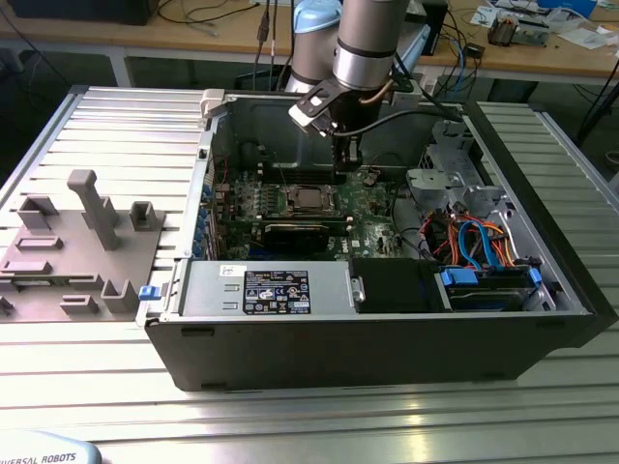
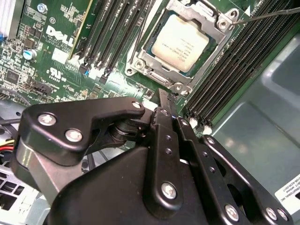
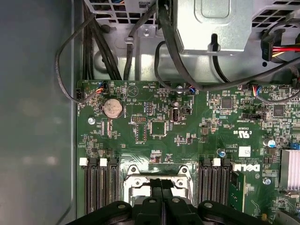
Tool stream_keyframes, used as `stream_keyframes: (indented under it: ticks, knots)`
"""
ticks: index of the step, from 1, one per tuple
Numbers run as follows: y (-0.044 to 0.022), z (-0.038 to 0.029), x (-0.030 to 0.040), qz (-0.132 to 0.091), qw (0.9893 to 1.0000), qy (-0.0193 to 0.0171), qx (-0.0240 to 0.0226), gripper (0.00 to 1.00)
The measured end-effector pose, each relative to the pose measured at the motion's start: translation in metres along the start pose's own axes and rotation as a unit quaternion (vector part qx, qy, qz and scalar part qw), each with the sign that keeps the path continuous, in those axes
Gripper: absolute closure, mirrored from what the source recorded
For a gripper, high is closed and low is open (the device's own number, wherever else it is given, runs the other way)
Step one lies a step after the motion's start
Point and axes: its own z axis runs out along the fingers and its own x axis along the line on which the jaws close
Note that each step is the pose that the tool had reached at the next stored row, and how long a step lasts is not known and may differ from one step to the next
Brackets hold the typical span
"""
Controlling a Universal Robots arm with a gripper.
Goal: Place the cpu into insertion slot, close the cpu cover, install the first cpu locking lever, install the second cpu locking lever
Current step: 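Close the cpu cover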
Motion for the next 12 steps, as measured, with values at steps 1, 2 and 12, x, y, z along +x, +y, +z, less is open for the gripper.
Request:
stream_keyframes:
  ticks: [1,2,12]
  knots:
    - [-0.0007,0.0003,0.0000,0.000,1.0000,0.0000,0.0000,0.89]
    - [-0.0015,0.0007,0.0000,0.000,1.0000,0.0000,0.0000,0.89]
    - [-0.0135,0.0048,0.0003,0.000,1.0000,0.0000,0.0000,0.89]
